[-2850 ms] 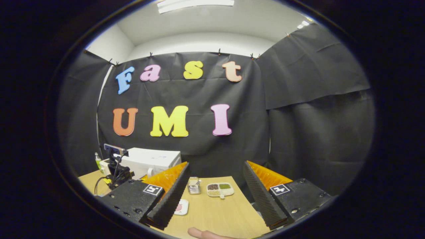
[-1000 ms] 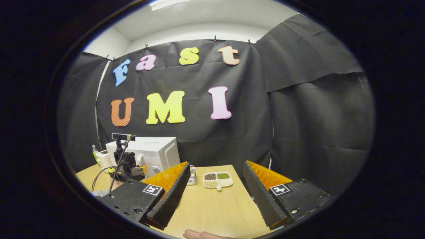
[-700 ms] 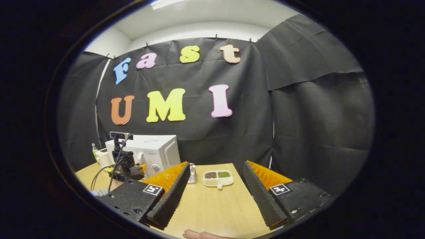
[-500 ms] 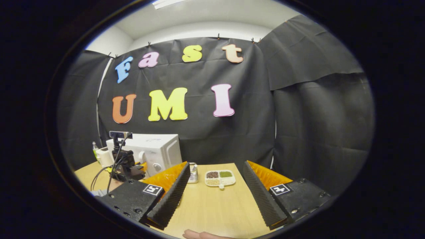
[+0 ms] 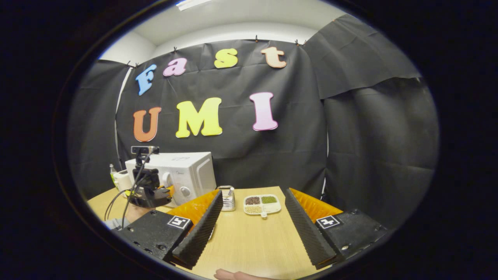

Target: Open the microwave oven with the left hand, put the food in, and close the microwave oven.

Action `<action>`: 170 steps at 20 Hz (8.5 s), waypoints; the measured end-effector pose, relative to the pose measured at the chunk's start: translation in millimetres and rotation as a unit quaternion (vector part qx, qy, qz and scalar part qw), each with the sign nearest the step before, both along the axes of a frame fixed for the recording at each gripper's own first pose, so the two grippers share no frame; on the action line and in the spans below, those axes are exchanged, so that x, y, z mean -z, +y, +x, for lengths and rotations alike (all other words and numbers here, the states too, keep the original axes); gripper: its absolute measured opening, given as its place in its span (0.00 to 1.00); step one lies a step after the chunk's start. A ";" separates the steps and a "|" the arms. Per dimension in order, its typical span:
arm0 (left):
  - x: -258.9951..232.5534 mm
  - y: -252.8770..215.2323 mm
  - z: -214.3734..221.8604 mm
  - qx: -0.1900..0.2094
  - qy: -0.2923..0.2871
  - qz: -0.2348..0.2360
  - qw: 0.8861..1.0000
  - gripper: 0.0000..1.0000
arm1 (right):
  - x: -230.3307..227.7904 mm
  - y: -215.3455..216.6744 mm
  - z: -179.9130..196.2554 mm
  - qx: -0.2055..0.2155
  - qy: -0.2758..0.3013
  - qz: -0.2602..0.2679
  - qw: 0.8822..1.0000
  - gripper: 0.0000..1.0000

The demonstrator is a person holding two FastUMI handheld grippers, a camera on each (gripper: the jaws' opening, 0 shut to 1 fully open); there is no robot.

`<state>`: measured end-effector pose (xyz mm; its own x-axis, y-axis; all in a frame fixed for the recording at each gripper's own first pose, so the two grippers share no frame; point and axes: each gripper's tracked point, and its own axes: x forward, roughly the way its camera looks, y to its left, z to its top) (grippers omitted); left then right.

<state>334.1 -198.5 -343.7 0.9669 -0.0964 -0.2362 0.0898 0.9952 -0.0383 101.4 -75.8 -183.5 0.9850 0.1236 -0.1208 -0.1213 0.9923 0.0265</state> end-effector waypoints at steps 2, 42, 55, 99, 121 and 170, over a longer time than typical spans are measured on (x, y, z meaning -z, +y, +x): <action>-2.9 0.9 -3.1 -0.004 0.000 0.007 1.000 0.01 | 2.5 -2.5 4.5 0.003 0.002 -0.002 1.000 1.00; -159.5 298.9 -324.1 -0.089 -0.067 0.071 0.991 0.95 | 41.9 131.8 32.0 -0.057 0.154 -0.121 0.979 1.00; -217.0 252.0 -308.0 -0.067 -0.135 0.076 0.986 0.95 | 247.3 162.0 80.5 -0.112 0.564 -0.063 0.816 0.82; -162.2 350.4 -324.8 -0.087 -0.093 0.041 0.991 0.96 | 204.5 363.6 88.0 -0.011 0.477 0.381 0.792 0.04; -134.1 345.6 -304.0 -0.068 -0.059 0.062 0.994 0.96 | 215.0 454.2 271.9 0.102 0.185 0.448 0.869 0.04; -164.0 409.2 -324.2 -0.117 -0.127 0.023 0.985 0.00 | -32.0 246.7 33.2 -0.072 -0.115 0.017 0.991 0.99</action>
